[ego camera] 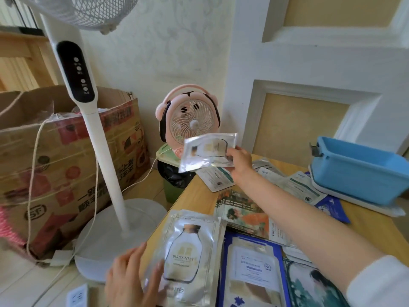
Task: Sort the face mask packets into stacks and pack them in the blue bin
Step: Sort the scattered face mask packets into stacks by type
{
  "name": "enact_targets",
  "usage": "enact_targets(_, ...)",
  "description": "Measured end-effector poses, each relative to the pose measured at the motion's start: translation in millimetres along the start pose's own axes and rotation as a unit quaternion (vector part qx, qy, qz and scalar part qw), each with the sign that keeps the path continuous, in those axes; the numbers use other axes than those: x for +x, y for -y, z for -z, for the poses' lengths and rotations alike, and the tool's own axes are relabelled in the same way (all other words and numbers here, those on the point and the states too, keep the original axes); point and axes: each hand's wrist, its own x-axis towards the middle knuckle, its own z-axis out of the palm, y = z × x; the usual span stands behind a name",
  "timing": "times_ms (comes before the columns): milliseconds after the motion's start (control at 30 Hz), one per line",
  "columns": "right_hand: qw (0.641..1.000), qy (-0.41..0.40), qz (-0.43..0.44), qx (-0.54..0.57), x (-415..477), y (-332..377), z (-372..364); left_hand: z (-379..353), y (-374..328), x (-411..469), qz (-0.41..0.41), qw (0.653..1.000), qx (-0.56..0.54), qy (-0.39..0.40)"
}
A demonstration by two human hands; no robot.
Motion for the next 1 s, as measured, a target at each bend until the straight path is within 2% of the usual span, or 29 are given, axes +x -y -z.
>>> enact_targets(33, 0.998, 0.038, -0.041, 0.035, -12, 5, -1, 1, -7, 6, 0.009, 1.0, -0.029, 0.006)
enact_targets(100, 0.989, 0.103, -0.094, 0.052, -39, 8, -4, 8, -32, 26, 0.043, 0.985, -0.143, 0.084)
enact_targets(133, 0.984, 0.134, -0.112, 0.047, -54, 7, -6, 7, -42, 40, 0.082, 0.958, -0.231, 0.145)
enact_targets(167, 0.977, 0.168, -0.128, 0.042, -69, 3, -6, 4, -50, 53, 0.127, 0.917, -0.322, 0.198)
enact_targets(200, 0.967, 0.213, -0.139, 0.024, -81, -1, -6, -2, -56, 63, 0.159, 0.88, -0.393, 0.213)
enact_targets(267, 0.939, 0.305, -0.142, -0.076, -101, -7, 2, -12, -60, 79, 0.21, 0.861, -0.45, 0.113)
enact_targets(333, 0.891, 0.386, -0.121, -0.206, -103, -2, 17, -16, -56, 89, 0.253, 0.839, -0.481, 0.024)
enact_targets(400, 0.86, 0.419, -0.093, -0.274, -88, 7, 35, -15, -49, 92, 0.277, 0.835, -0.473, 0.04)
enact_targets(433, 0.87, 0.393, -0.066, -0.289, -72, 9, 42, -13, -46, 92, 0.279, 0.84, -0.461, 0.062)
enact_targets(500, 0.903, 0.256, 0.003, -0.346, -31, 6, 57, -4, -44, 86, 0.274, 0.847, -0.441, 0.115)
enact_targets(533, 0.894, 0.168, 0.047, -0.413, -7, 1, 66, -1, -41, 83, 0.272, 0.857, -0.415, 0.141)
enact_targets(567, 0.861, 0.095, 0.08, -0.494, 13, -3, 75, 2, -39, 79, 0.268, 0.869, -0.379, 0.17)
enact_targets(600, 0.819, 0.055, 0.096, -0.563, 27, -6, 82, 4, -35, 76, 0.267, 0.877, -0.349, 0.196)
enact_targets(667, 0.762, 0.046, 0.093, -0.639, 48, -14, 95, 7, -30, 69, 0.262, 0.881, -0.323, 0.226)
enact_targets(767, 0.716, 0.044, 0.112, -0.688, 67, -27, 108, 3, -22, 58, 0.243, 0.909, -0.24, 0.238)
enact_targets(900, 0.685, 0.023, 0.076, -0.725, 86, -49, 122, -5, -16, 47, 0.191, 0.953, -0.123, 0.199)
enact_targets(1000, 0.655, -0.016, 0.069, -0.752, 94, -52, 124, -8, -14, 43, 0.161, 0.974, -0.039, 0.155)
